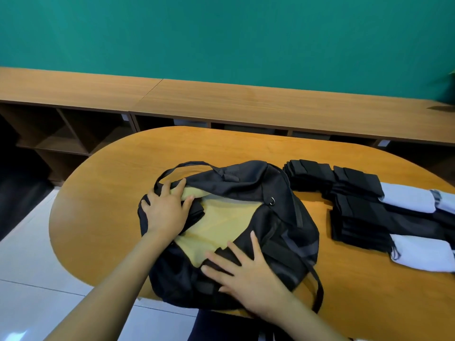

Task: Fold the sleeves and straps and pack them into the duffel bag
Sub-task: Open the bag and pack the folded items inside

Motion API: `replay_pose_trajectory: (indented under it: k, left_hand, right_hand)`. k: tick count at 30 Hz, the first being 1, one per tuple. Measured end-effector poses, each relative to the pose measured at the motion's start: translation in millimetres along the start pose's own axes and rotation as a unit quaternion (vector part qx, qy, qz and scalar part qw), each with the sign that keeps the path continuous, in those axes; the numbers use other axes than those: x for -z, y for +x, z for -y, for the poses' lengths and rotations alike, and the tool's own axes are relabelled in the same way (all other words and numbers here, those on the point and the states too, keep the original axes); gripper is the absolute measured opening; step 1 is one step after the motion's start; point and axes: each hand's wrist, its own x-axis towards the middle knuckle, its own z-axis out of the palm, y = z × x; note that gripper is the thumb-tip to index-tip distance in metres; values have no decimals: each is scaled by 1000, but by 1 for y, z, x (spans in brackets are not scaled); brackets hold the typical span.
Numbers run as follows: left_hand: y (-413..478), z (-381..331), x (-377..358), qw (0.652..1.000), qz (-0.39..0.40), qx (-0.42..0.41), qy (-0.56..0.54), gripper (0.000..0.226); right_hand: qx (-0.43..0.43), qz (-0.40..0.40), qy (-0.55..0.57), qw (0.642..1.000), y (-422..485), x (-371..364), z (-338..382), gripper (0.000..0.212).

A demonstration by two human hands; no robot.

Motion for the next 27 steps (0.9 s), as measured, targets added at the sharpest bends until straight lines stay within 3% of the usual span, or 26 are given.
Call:
replay_pose_trajectory:
  k: [3,6,9,12,15,16,18,23,27]
  left_hand:
    - [-4,-9,0,999,-7,38,-37,66]
    - [-11,-13,-4,999,-6,25,-25,96]
    - [-16,-16,-9,1000,-11,9,8,110]
    - [-17,-24,-12,999,-23,27,-7,105]
    - [-14,-35,-15,998,-28,51,-27,100]
    - [-13,-38,-15,998,-28,54,-28,100]
    - [-10,-41,-17,998,-29,55,-23,99]
    - [-8,-38,-20,998,-31,44,-20,107]
    - [-6,-37,-20,999,-33,41,-5,106]
  right_hand:
    - [1,-37,-16,999,-5,1,-24,48]
    - [-18,-52,-1,998,-8,7,-29,48]
    - [-48,-52,10,997,-6,9,-32,56]
    - [-62,-43,33,997,-4,12,-43,72]
    - [-83,-70,56,993,-2,23,-45,39]
    - [-99,-81,84,988,0,26,-44,39]
    - [-119,-97,145,978,5,28,-38,61]
    - [-42,-89,89,991,-10,3,-14,64]
    - [-29,-85,72,993,-14,-3,-13,63]
